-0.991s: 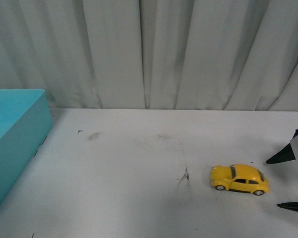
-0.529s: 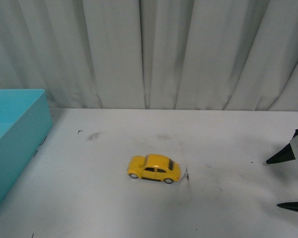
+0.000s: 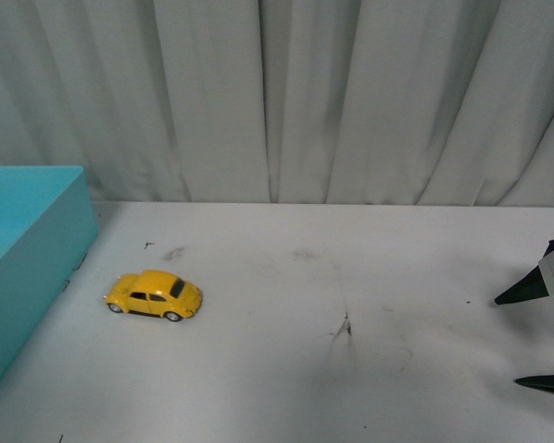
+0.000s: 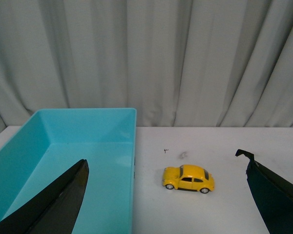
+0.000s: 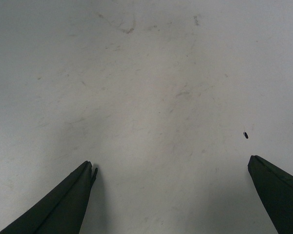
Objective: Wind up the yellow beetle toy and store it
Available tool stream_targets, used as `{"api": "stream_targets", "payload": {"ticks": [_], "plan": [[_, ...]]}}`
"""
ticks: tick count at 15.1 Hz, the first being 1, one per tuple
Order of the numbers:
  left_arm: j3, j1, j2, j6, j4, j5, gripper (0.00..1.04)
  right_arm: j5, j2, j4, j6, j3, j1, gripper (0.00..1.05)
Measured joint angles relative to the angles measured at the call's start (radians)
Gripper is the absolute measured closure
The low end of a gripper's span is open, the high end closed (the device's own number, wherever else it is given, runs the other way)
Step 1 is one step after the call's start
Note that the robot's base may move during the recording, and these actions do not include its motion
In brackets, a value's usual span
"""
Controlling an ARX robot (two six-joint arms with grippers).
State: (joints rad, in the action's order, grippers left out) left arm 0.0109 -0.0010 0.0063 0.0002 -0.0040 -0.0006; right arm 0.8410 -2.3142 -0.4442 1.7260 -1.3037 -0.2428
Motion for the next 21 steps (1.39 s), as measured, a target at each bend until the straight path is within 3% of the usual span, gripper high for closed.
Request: {"api": "stream_targets", "payload": {"ticks": [3,7,9,10,12,13,14,15,17,19,21], "plan": [[0.0,0.0,0.0,0.0,0.0,0.0,0.07,0.016,0.0,0.034,-0.002,0.0,0.001,0.07],[0.0,0.0,0.0,0.0,0.0,0.0,0.07,0.207,0.114,0.342,-0.219,0.105,0.044,0.07],[0.0,0.0,0.0,0.0,0.0,0.0,0.07,0.297,0.199,0.677,-0.483,0.194,0.068,0.07],[0.0,0.0,0.0,0.0,0.0,0.0,0.07,0.312,0.212,0.919,-0.648,0.259,0.075,0.07],[0.0,0.0,0.0,0.0,0.0,0.0,0.07,0.256,0.214,1.465,-1.19,0.378,0.089,0.07],[0.0,0.0,0.0,0.0,0.0,0.0,0.07,0.246,0.24,1.619,-1.4,0.399,0.095,0.07],[0.0,0.0,0.0,0.0,0.0,-0.001,0.07,0.104,0.325,1.61,-1.557,0.438,0.125,0.11],[0.0,0.0,0.0,0.0,0.0,0.001,0.07,-0.226,0.449,1.582,-1.631,0.547,0.18,0.24],[0.0,0.0,0.0,0.0,0.001,-0.001,0.07,-0.623,0.586,1.611,-1.683,0.716,0.215,0.45],[0.0,0.0,0.0,0.0,0.0,0.0,0.07,-0.832,0.676,1.617,-1.704,0.856,0.22,0.69],[0.0,0.0,0.0,0.0,0.0,0.0,0.07,-0.837,0.784,1.619,-1.708,0.959,0.243,0.92]]}}
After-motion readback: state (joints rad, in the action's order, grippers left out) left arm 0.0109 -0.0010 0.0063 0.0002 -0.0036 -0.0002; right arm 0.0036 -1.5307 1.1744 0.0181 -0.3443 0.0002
